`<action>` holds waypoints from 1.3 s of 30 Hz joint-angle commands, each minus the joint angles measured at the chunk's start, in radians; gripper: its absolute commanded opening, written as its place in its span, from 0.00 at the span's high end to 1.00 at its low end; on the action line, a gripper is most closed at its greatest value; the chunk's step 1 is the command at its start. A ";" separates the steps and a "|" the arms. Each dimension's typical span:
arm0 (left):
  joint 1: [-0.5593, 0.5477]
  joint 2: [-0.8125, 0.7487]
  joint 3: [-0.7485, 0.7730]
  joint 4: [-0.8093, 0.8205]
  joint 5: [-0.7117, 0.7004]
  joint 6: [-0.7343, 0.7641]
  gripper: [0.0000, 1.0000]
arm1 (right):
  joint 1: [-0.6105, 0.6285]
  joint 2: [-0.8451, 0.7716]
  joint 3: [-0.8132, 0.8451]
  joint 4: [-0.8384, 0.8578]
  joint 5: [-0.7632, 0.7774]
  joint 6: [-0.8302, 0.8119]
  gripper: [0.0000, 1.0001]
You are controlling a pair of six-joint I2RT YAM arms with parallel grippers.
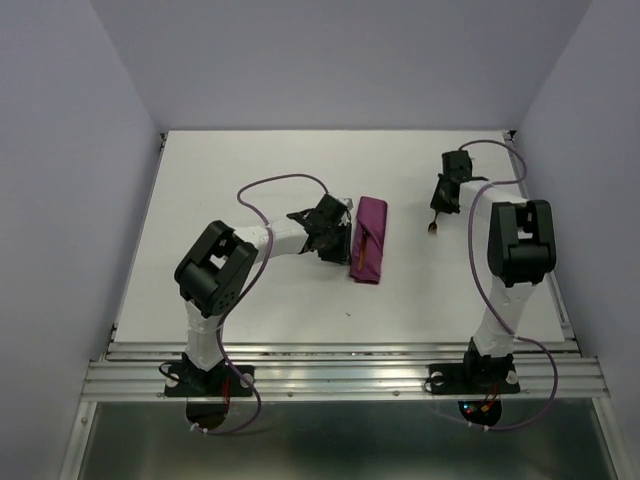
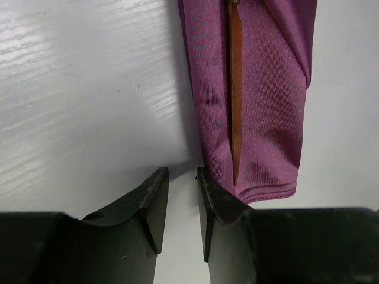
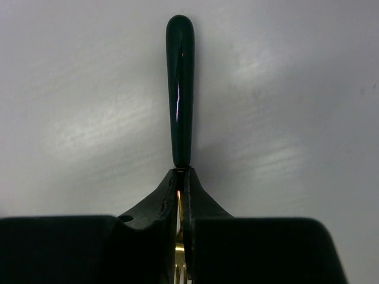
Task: Fold the napkin into a case and place the utensils inside
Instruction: Move the smaller rectangle folded napkin to the center of the board, then stuff the fork into the folded napkin.
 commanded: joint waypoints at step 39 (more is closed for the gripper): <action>0.101 0.036 0.117 -0.056 0.023 0.019 0.63 | 0.532 -0.525 -0.449 -0.161 -0.204 0.205 0.99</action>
